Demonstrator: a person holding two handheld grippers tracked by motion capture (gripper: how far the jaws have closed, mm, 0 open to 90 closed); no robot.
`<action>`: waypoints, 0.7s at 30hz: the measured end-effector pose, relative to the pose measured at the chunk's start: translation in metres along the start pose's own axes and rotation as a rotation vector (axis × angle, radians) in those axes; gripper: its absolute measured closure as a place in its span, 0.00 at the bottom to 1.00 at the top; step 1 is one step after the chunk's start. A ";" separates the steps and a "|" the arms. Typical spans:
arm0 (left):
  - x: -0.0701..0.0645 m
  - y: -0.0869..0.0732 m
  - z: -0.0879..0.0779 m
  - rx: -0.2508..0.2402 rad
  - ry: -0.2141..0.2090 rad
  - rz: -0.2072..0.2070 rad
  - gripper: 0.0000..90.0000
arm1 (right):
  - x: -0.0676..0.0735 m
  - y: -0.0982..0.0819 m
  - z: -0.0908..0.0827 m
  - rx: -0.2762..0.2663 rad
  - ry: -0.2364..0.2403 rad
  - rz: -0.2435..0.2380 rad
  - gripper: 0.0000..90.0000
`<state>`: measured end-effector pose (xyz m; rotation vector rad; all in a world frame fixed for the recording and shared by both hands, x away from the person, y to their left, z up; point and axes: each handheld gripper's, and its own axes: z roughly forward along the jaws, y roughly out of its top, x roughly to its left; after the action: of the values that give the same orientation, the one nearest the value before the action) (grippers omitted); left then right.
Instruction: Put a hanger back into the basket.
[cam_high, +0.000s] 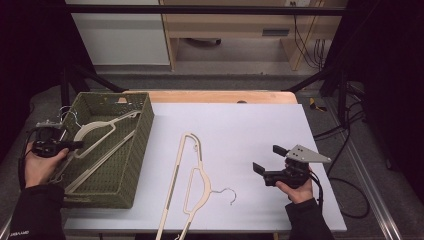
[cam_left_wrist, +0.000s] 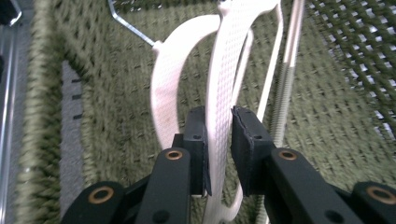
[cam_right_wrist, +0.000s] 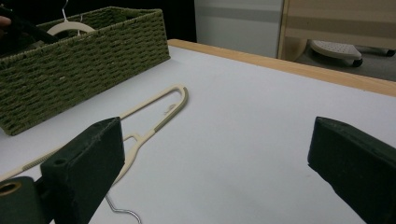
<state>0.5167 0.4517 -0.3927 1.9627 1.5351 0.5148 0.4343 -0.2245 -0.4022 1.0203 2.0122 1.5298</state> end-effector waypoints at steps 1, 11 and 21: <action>0.001 -0.001 0.001 0.012 0.002 -0.005 0.82 | -0.001 0.000 0.000 -0.001 0.005 -0.007 0.05; 0.001 -0.002 0.006 0.090 0.046 -0.045 0.64 | 0.001 0.000 0.001 0.001 0.003 0.003 0.05; -0.011 -0.003 -0.003 0.089 0.111 -0.020 0.55 | 0.001 0.000 0.001 0.003 0.003 0.001 0.05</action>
<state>0.5093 0.4420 -0.3915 2.0132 1.6702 0.5644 0.4342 -0.2230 -0.4028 1.0201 2.0167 1.5306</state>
